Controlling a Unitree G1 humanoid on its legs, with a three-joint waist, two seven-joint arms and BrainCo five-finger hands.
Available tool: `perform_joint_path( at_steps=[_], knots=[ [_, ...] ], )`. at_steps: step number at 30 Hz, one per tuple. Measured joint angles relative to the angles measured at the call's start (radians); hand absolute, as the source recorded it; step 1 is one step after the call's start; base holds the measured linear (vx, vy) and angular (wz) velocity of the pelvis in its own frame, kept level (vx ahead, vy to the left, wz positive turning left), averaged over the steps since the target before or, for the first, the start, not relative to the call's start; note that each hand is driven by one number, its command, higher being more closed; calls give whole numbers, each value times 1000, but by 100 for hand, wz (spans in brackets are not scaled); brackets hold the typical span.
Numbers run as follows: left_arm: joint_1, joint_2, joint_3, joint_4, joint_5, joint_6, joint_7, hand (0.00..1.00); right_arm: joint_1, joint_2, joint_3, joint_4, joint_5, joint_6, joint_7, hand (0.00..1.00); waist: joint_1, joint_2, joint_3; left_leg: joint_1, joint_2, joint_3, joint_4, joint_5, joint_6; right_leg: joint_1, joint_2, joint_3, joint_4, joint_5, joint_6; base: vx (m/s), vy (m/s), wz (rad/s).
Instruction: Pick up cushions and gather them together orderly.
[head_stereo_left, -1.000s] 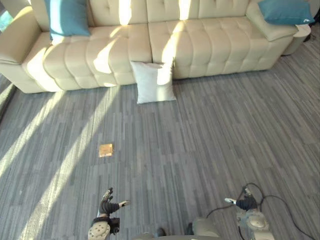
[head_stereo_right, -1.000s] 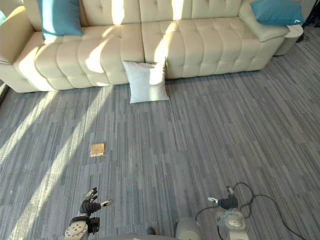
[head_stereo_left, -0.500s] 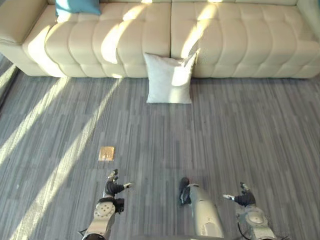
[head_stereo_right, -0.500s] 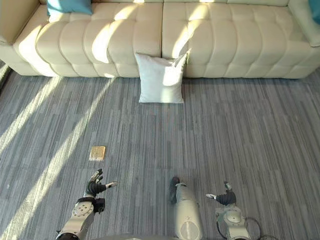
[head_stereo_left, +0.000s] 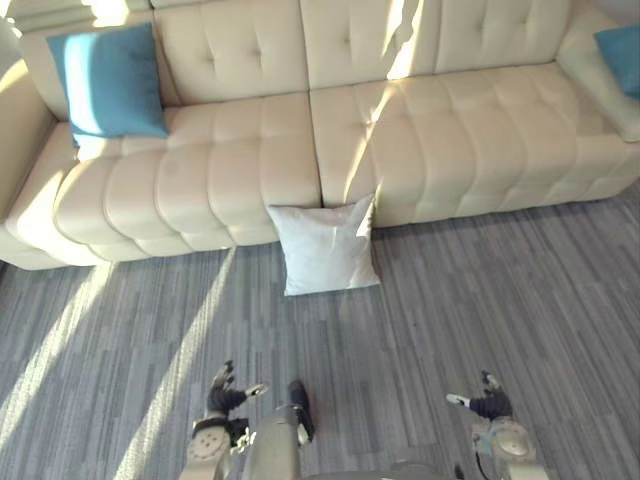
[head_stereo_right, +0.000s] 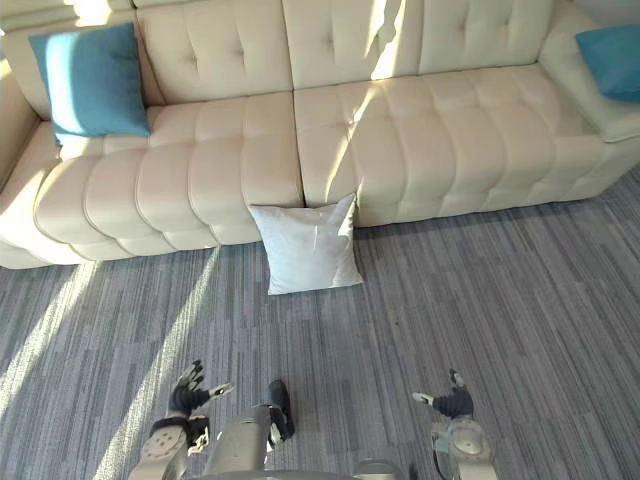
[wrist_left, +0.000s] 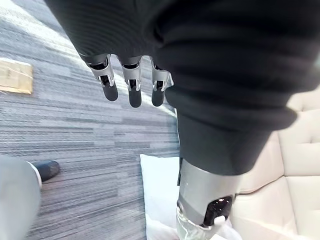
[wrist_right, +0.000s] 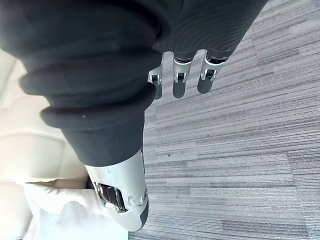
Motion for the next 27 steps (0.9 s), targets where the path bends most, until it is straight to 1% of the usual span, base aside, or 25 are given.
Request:
perform_joint_path(
  at_steps=[1,2,3,4,5,6,7,8,9,10,11,12,13,14,15,16,17,18,19,20,21,22,23,25,27],
  knots=[
    [0,3,-10,2,1,1,1,0,-10,3,8,12,0,1,2,0,0,8,4,89,-3,-6,-43,-14,-2,-61,10,1,99,-54,-78,538,32,20],
    [-2,7,-17,3,3,1,1,0,-12,-3,33,7,0,-3,3,0,-3,31,8,179,7,-17,-102,-14,-2,-103,37,-36,73,-104,-132,530,14,21],
    [-4,9,-23,4,4,1,1,0,-13,-6,38,7,0,-6,4,0,-8,45,10,213,20,-21,-123,-14,-3,-123,53,-62,26,-123,-161,525,-28,34],
    [-12,13,-31,4,8,1,0,0,-16,-6,41,6,0,-11,13,0,-13,64,9,255,47,-23,-140,-13,-3,-174,88,-113,-101,-142,-188,612,-107,44],
    [-17,17,-31,7,8,-1,-1,0,-17,-6,41,5,0,-11,18,0,-22,67,8,275,63,-26,-139,-14,-5,-222,116,-133,-264,-133,-185,602,-140,36],
    [-17,17,-31,7,8,-1,-1,0,-17,-6,41,5,0,-11,18,0,-22,67,8,275,63,-26,-139,-14,-5,-222,116,-133,-264,-133,-185,607,-154,65],
    [-18,50,-32,11,10,-3,-1,0,10,-7,40,-2,0,-11,17,0,-35,25,-12,303,41,-35,-132,-41,-94,-236,140,-101,-637,106,-199,414,-124,66],
    [-27,38,-29,38,12,-1,-1,0,20,-25,37,8,1,-9,17,0,-40,30,-7,333,55,-46,-122,-80,-138,-245,146,-87,-602,187,-229,583,-165,52],
    [-24,18,-30,64,20,6,-3,0,15,-40,28,10,1,-2,15,0,-27,61,-20,340,93,-44,-108,-75,-154,-249,174,-93,-556,140,-246,460,-160,0],
    [-24,14,-30,65,20,7,-3,0,14,-41,19,4,0,-3,16,0,-28,65,-21,341,101,-42,-104,-66,-164,-244,181,-93,-557,121,-249,521,-187,-21],
    [-29,7,-30,71,23,7,-3,0,13,-41,12,1,0,-5,16,0,-29,72,-21,338,113,-43,-85,-49,-186,-235,188,-101,-559,102,-254,396,-190,16],
    [-42,0,-29,80,32,8,-5,0,18,-38,-1,6,0,-2,17,0,-44,73,-20,312,128,-60,-18,-20,-222,-206,189,-119,-566,75,-254,369,-194,33],
    [-42,-6,-28,80,35,8,-5,0,24,-38,-4,9,0,2,17,0,-51,76,-17,294,144,-71,45,-5,-247,-176,192,-130,-582,66,-254,319,-162,40],
    [-38,-17,-28,80,38,8,-5,0,39,-40,-5,8,1,8,17,0,-48,76,-9,244,177,-79,220,21,-295,-103,203,-130,-627,54,-257,259,-101,9],
    [-27,-31,-28,79,38,8,-6,0,45,-37,-5,5,1,9,16,0,-36,75,-7,190,204,-70,358,-24,-272,-41,214,-129,-667,43,-273,244,-67,-9],
    [-20,-38,-28,78,38,7,-6,0,47,-34,-6,3,2,9,15,0,-31,77,-9,164,208,-60,384,-45,-241,-20,216,-127,-683,42,-274,188,-26,-28],
    [-15,-47,-29,78,38,7,-7,0,52,-30,-11,-3,2,8,15,0,-24,72,-15,120,198,-38,353,-67,-204,-4,217,-115,-706,42,-273,171,10,-50],
    [-8,-48,-29,78,37,7,-6,0,46,-27,-12,-18,2,8,16,0,-12,74,-16,89,165,-40,229,-73,-191,-6,218,-85,-711,43,-263,156,31,-62],
    [-4,-47,-29,79,37,8,-6,0,41,-24,-12,-23,2,7,16,0,-3,77,-17,81,149,-46,146,-68,-185,-11,220,-71,-711,46,-253,169,66,-78],
    [9,-46,-29,79,37,8,-5,0,37,-21,-12,-25,1,6,16,0,4,92,-18,79,128,-69,-12,-34,-178,-14,235,-43,-710,42,-241,186,107,-71],
    [19,-45,-30,79,37,8,-6,0,36,-21,-12,-22,1,7,16,0,8,106,-17,82,123,-78,-65,35,-121,-16,252,-22,-701,34,-230,239,142,-78],
    [31,-39,-29,83,37,8,-5,0,34,-11,-7,-27,1,9,17,0,5,101,-26,101,117,-62,-79,32,-120,-19,244,5,-696,25,-214,219,126,-50],
    [30,-38,-29,83,37,8,-5,0,36,-11,-7,-33,0,7,16,0,2,97,-27,102,110,-57,-96,30,-118,-24,238,8,-698,22,-209,163,88,-31],
    [10,-32,-31,83,38,7,-6,0,33,-11,-4,-32,0,7,15,0,0,76,-21,96,89,-24,-125,31,-117,-62,222,36,-683,14,-196,167,108,-30],
    [-14,-19,-39,83,40,7,-6,0,11,-11,2,-32,0,7,14,0,-3,69,-13,79,76,-3,-127,30,-113,-100,214,50,-654,4,-182,178,100,-30]
  ],
)
